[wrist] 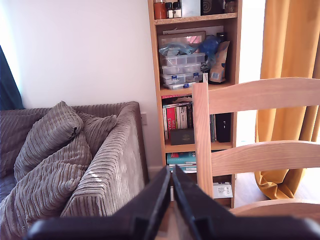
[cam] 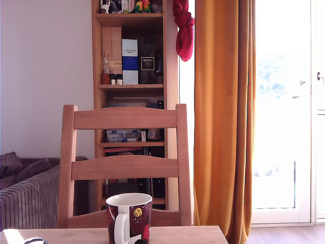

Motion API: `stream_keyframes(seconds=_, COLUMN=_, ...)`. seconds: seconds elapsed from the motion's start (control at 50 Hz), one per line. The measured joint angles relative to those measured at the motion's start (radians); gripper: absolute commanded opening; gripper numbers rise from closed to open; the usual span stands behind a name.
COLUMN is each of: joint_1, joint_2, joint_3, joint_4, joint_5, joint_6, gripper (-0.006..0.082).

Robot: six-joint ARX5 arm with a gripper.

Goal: Pick the grey coffee capsule and place it inside the red coffee cup

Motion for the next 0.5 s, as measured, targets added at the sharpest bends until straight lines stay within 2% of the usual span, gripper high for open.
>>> stream_keyframes(seconds=0.1, joint_1=0.012, joint_2=-0.001, joint_3=0.01, joint_4=-0.071, joint_5=0.064, joint_6=0.0, gripper=-0.0016)
stream_keyframes(seconds=0.22, joint_1=0.013, joint_2=-0.001, joint_3=0.009, joint_4=-0.225, joint_5=0.075, joint_6=0.0, gripper=-0.0016)
stream_keyframes(seconds=0.38, joint_1=0.013, joint_2=-0.001, joint_3=0.01, joint_4=-0.207, joint_5=0.078, joint_6=-0.047, gripper=-0.0016)
stream_keyframes(seconds=0.5, joint_1=0.013, joint_2=-0.001, joint_3=0.01, joint_4=-0.083, joint_5=0.099, joint_6=-0.153, gripper=-0.0015)
